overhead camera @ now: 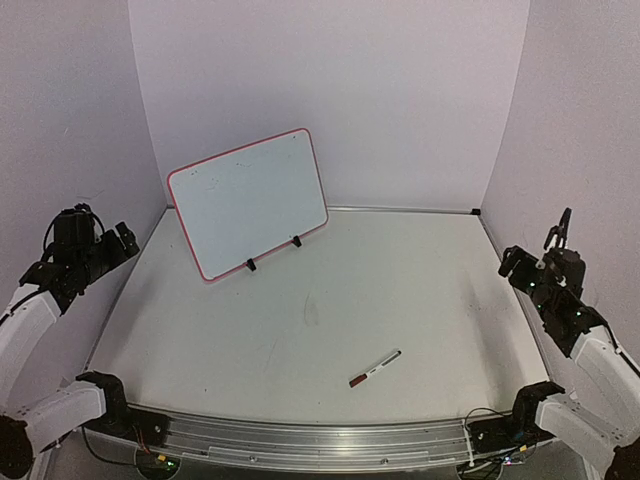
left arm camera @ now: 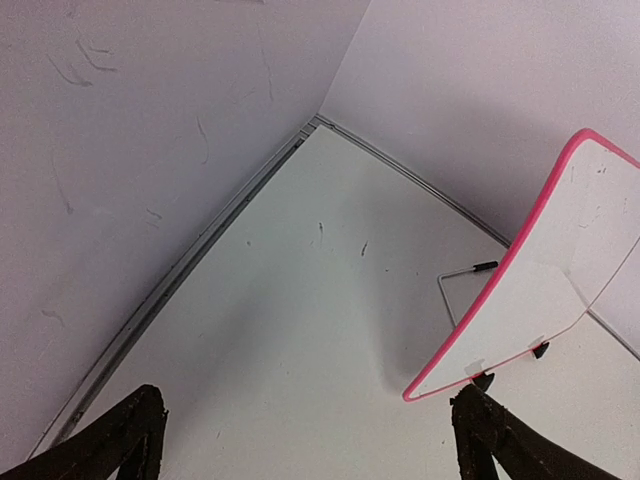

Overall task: Write a sentence on the whiteboard
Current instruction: Pick up the whiteboard stand from the center of the board.

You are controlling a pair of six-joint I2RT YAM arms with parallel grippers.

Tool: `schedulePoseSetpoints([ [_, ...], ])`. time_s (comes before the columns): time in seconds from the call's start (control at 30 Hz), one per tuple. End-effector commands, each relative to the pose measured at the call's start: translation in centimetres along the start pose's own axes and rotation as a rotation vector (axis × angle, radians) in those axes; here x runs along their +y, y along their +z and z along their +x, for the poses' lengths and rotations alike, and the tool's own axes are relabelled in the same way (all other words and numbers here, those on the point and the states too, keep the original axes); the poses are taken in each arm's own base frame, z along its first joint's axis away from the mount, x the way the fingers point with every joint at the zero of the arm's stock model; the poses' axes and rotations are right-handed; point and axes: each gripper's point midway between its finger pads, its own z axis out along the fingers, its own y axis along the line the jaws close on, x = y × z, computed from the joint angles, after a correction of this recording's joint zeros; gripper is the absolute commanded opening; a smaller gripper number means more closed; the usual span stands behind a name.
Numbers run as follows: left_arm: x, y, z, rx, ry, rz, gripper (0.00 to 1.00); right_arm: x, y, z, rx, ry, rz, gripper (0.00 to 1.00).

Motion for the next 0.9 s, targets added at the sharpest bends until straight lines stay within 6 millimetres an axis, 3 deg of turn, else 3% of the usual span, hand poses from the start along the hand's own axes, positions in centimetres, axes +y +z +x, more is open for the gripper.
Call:
schedulePoseSetpoints([
  [0.0, -1.4, 0.3, -0.2, 0.044, -0.071, 0.048, 0.99, 2.2, -0.3, -1.0, 0.036, -0.031, -0.099, 0.98],
  [0.2, -3.7, 0.1, 1.4, 0.095, -0.09, 0.094, 0.98, 3.3, -0.2, -0.3, 0.093, -0.038, -0.15, 0.98],
  [0.4, -9.5, -0.8, 6.3, 0.17, 0.035, 0.119, 0.96, 4.0, 0.3, 0.7, 0.144, -0.019, -0.18, 0.98],
  [0.6, -13.9, 0.7, 10.8, 0.245, 0.057, 0.149, 0.93, 3.7, 0.1, 0.7, 0.14, -0.026, -0.173, 0.98],
  [0.7, -16.6, 1.6, 12.6, 0.276, 0.079, 0.175, 0.87, 3.5, 0.1, 0.8, 0.139, -0.025, -0.165, 0.98],
  [0.87, -19.9, 4.8, 15.5, 0.332, 0.082, 0.184, 0.78, 3.3, 0.2, 1.3, 0.148, -0.028, -0.159, 0.98],
])
